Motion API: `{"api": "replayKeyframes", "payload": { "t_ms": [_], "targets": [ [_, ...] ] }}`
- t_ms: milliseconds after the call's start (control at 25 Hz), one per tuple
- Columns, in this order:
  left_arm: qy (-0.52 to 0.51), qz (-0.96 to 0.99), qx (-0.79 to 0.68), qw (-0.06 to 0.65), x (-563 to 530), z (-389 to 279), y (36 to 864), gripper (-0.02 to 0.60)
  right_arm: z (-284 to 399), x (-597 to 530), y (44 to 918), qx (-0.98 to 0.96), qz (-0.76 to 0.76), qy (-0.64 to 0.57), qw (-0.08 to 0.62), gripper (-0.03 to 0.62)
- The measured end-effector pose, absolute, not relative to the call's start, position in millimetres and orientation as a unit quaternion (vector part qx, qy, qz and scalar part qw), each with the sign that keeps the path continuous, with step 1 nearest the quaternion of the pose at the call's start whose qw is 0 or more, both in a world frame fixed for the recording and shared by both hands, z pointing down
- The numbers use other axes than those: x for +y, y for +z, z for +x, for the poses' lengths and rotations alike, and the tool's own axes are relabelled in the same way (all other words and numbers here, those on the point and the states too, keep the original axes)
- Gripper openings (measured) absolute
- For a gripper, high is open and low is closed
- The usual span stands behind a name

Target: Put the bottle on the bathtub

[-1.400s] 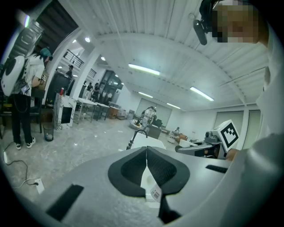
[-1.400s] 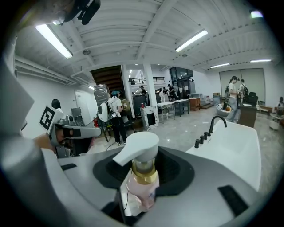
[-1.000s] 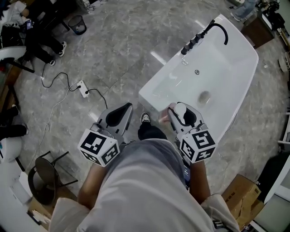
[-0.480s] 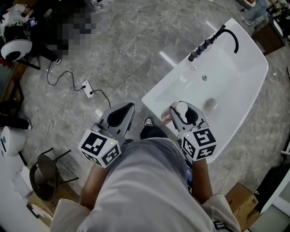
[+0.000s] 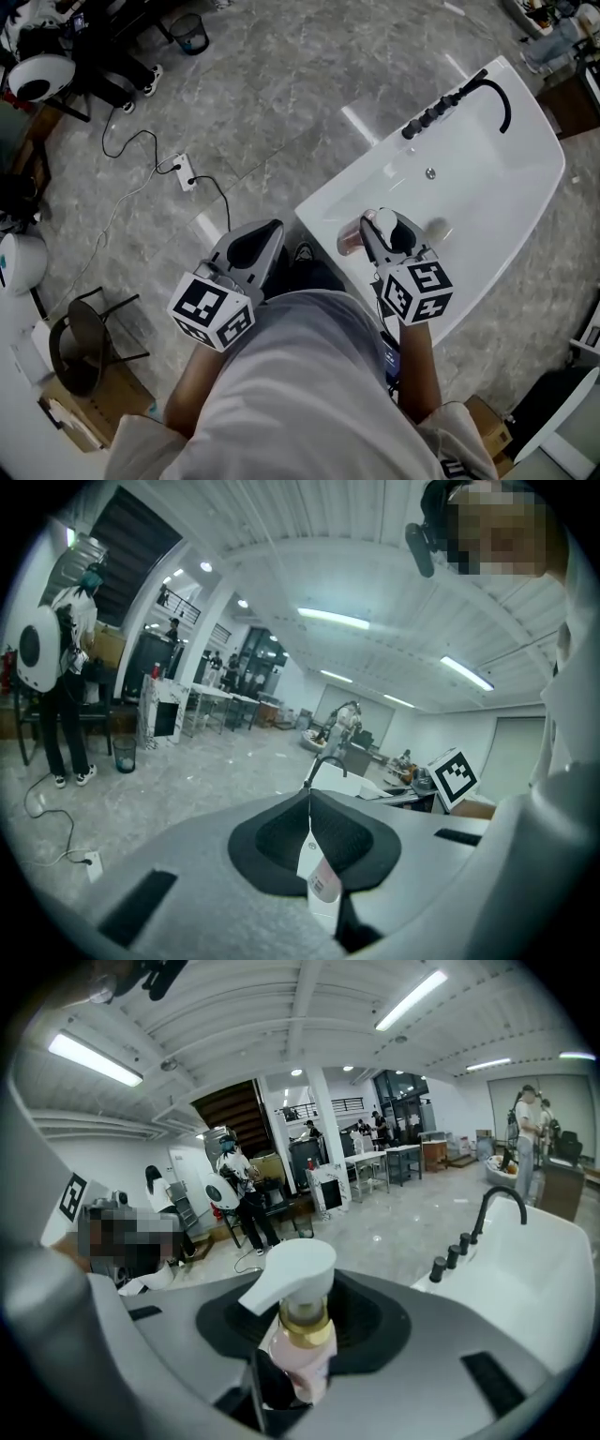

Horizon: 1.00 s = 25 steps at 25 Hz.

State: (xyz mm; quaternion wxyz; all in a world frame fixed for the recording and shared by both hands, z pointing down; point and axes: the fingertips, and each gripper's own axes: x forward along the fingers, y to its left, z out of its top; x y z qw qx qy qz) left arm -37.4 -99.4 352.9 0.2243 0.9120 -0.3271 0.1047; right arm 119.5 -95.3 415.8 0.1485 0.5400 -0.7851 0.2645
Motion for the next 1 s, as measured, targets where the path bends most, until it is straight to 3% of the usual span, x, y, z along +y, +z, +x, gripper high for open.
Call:
{"api": "replayKeyframes", "payload": {
  "t_ms": [1000],
  "targets": [
    [0.137, 0.889, -0.343, 0.270, -144.3, -59.6, 383.5, 0.009, 120.4, -175.6, 477.3, -0.773, 0.532, 0.296, 0.177, 0.152]
  ]
}}
